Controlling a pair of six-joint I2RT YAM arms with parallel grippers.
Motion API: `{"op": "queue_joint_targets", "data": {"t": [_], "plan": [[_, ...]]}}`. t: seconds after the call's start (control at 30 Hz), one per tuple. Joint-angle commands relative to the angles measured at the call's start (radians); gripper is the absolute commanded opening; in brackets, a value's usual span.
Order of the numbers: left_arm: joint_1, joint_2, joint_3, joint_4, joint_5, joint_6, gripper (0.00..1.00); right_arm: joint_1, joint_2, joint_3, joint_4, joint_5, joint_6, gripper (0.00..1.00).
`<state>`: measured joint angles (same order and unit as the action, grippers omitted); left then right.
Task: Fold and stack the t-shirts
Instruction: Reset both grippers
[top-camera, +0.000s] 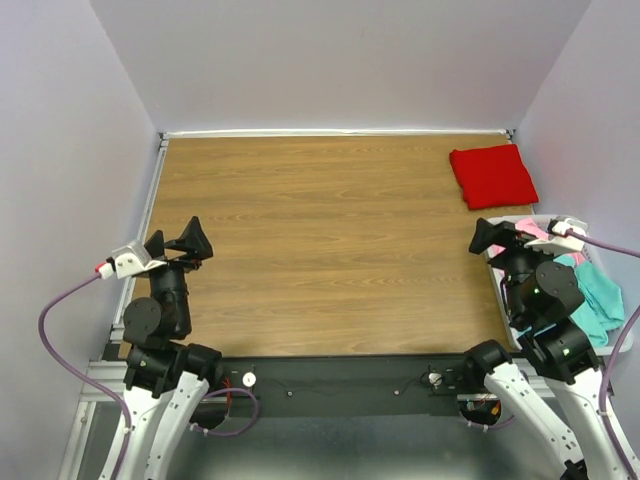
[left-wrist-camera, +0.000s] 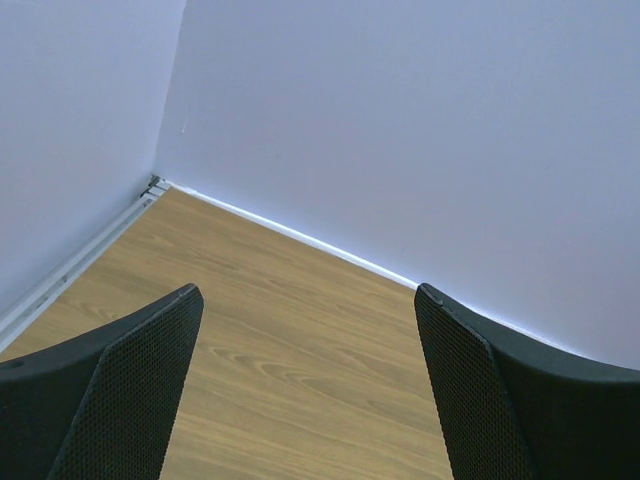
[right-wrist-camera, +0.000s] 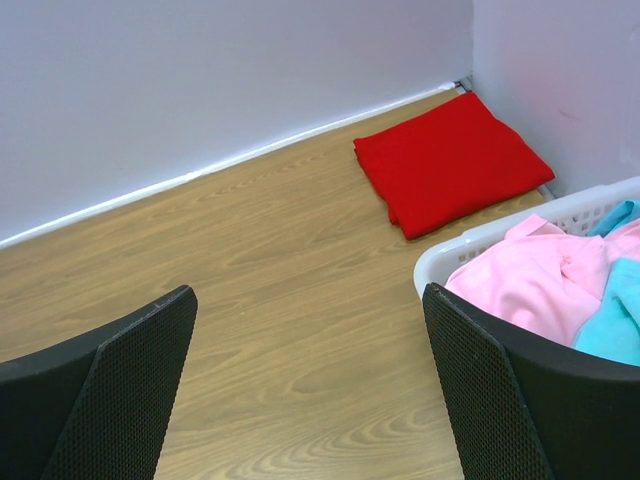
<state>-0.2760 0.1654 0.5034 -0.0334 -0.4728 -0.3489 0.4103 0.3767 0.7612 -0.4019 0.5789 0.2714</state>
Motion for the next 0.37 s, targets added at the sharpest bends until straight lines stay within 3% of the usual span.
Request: {"op": "queue_joint_targets", "data": {"t": [0.0, 0.33], "plan": [[0.003, 0.031, 0.003, 0.023, -0.021, -0.005, 0.94, -0.001, -0.001, -0.023, 0.048, 0.019, -0.009, 1.0], [0.003, 0.063, 0.003, 0.029, -0.026, 0.01, 0.94, -0.001, -0.021, -0.053, 0.07, 0.018, -0.023, 1.0]]}}
